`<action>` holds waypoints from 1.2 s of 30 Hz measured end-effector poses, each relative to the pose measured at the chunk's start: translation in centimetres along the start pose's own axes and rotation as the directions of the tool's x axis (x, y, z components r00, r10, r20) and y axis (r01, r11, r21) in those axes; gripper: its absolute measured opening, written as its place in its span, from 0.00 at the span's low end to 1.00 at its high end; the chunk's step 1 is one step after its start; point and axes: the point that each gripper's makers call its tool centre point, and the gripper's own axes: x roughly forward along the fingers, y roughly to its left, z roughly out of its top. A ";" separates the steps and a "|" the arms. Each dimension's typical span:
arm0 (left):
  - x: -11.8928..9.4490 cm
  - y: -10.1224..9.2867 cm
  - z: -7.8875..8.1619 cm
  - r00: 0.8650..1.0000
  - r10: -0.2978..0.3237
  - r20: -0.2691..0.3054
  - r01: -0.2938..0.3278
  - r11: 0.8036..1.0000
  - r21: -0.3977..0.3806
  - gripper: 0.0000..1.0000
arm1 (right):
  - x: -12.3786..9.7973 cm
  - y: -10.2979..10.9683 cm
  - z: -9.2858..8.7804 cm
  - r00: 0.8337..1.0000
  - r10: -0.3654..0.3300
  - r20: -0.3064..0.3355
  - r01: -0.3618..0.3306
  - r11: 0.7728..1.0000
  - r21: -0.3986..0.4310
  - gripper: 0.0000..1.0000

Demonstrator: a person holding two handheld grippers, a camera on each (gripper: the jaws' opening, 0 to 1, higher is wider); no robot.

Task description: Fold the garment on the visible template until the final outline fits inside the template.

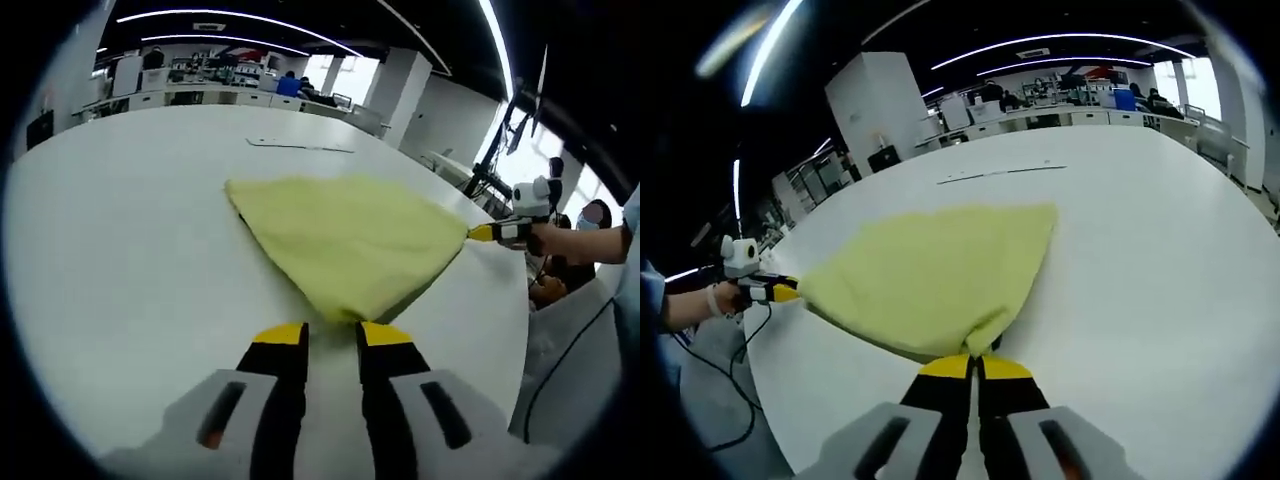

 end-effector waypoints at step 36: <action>-0.6 -0.1 0.7 0.999 -0.043 -0.013 0.043 0.998 0.044 0.00 | -0.7 -1.3 0.5 1.000 0.019 -0.023 -0.019 0.999 -0.038 0.00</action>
